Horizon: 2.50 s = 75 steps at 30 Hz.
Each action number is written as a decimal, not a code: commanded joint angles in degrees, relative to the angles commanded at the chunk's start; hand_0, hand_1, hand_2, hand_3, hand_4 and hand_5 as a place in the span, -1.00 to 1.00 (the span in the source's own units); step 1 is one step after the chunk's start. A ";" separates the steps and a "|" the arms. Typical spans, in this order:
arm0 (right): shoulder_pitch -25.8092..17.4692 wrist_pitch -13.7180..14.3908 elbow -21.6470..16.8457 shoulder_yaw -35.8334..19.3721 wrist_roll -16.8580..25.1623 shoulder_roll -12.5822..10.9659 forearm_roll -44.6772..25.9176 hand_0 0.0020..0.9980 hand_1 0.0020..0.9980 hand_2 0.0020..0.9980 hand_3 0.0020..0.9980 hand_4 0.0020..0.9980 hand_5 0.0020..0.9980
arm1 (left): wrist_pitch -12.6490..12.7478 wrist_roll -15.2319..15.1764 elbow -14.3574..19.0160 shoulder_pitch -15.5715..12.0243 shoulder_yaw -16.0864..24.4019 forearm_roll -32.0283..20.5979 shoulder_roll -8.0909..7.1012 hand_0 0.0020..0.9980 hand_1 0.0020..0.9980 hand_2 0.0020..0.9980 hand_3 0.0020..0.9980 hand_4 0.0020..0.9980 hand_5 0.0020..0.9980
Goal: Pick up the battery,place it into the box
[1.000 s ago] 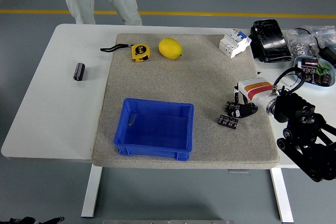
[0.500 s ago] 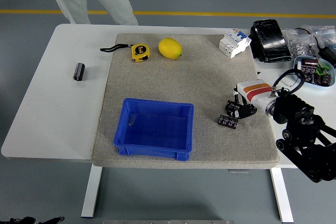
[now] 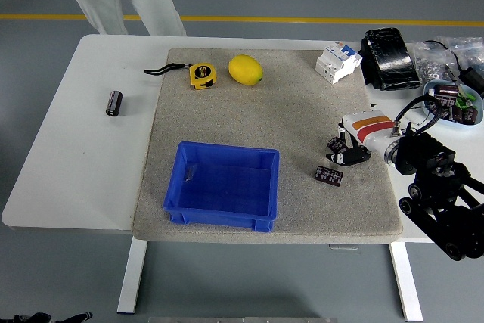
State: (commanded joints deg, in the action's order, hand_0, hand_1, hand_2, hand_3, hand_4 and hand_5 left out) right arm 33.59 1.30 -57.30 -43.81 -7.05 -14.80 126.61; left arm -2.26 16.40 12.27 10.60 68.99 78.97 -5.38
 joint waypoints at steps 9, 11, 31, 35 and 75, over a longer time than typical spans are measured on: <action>0.41 -0.03 -0.50 -0.16 0.08 -0.15 0.34 -0.95 -0.72 -0.54 -0.60 0.57 -0.03 | -0.06 0.13 0.06 -0.17 0.26 0.47 -0.10 0.61 0.65 0.70 0.40 0.55 0.35; 0.52 -0.03 -0.60 -0.22 0.12 -0.19 0.38 -0.95 -0.72 -0.54 -0.60 0.57 -0.03 | -0.10 0.18 0.08 -0.22 0.44 0.75 -0.09 0.61 0.65 0.70 0.40 0.55 0.35; 4.07 -0.98 -3.83 -0.16 -0.08 -0.40 0.85 -0.95 -0.73 -0.54 -0.61 0.57 -0.03 | -0.54 0.08 0.07 -0.22 1.15 2.45 -0.23 0.61 0.64 0.70 0.41 0.55 0.35; 5.81 -1.34 -5.07 0.26 -0.20 -0.01 0.70 -0.95 -0.73 -0.54 -0.61 0.57 -0.03 | -0.48 0.06 0.06 -0.10 1.02 2.20 -0.30 0.61 0.64 0.70 0.41 0.55 0.35; 15.30 -7.51 -20.96 16.84 -1.57 8.46 -8.92 -0.75 -0.18 0.05 0.09 0.83 -0.10 | -0.60 1.07 0.64 0.41 0.54 2.08 -0.85 0.64 0.65 0.70 0.41 0.55 0.35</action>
State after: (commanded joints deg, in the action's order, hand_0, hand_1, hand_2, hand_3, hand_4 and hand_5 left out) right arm 48.89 -6.21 -78.26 -26.97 -8.62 -6.34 117.70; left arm -2.86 17.47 12.92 11.01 69.53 81.04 -6.23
